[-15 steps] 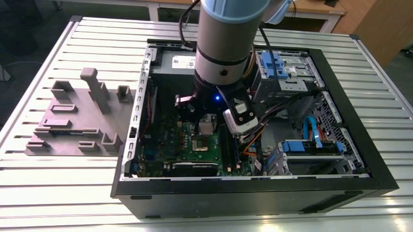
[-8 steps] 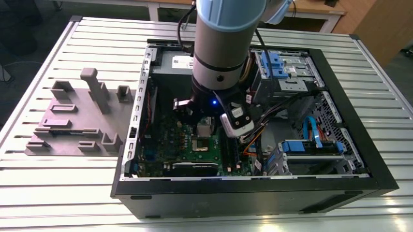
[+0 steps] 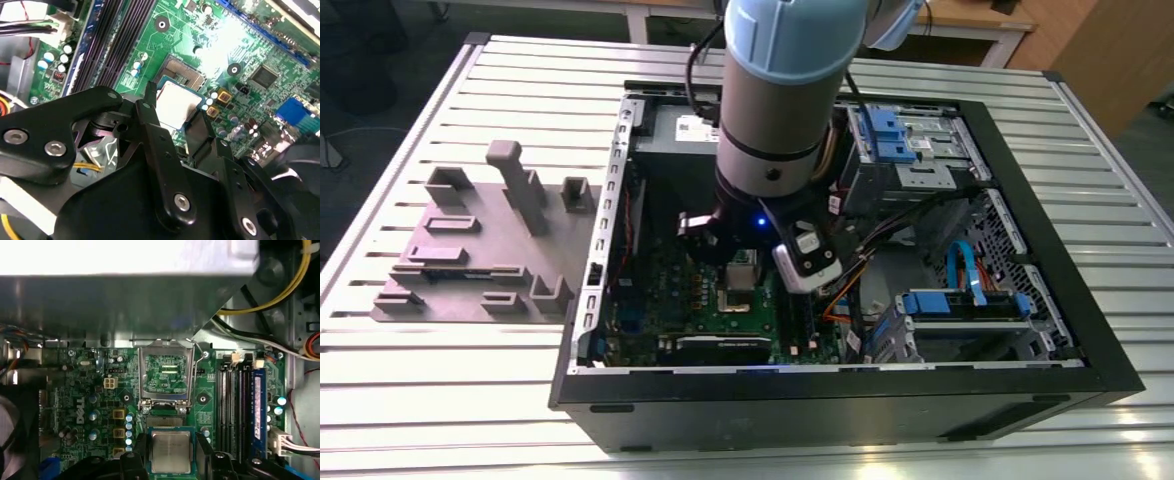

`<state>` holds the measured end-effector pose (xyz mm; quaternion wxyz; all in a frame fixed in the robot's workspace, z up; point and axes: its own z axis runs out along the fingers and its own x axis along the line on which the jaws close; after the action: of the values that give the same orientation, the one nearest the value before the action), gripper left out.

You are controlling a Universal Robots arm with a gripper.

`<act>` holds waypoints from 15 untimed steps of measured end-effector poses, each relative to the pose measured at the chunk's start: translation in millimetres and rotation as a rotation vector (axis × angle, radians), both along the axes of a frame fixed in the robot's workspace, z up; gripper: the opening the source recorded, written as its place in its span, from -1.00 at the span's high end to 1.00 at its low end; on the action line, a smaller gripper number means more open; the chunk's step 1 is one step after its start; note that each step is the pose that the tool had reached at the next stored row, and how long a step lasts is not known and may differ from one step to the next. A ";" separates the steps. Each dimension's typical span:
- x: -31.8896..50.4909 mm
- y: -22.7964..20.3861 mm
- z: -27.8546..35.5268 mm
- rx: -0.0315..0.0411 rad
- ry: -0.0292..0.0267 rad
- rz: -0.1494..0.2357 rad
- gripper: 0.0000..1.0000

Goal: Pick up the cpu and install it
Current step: 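Place the cpu into insertion slot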

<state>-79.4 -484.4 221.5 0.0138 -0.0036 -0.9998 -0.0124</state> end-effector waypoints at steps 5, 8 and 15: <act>-0.7 -2.9 -8.7 0.0001 0.0009 0.013 0.06; -1.2 -3.1 -13.9 0.0001 0.0009 0.013 0.06; -3.8 -3.1 -22.5 0.0000 0.0010 0.013 0.06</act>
<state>-83.3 -487.5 199.0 0.0143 0.0029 -0.9998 -0.0123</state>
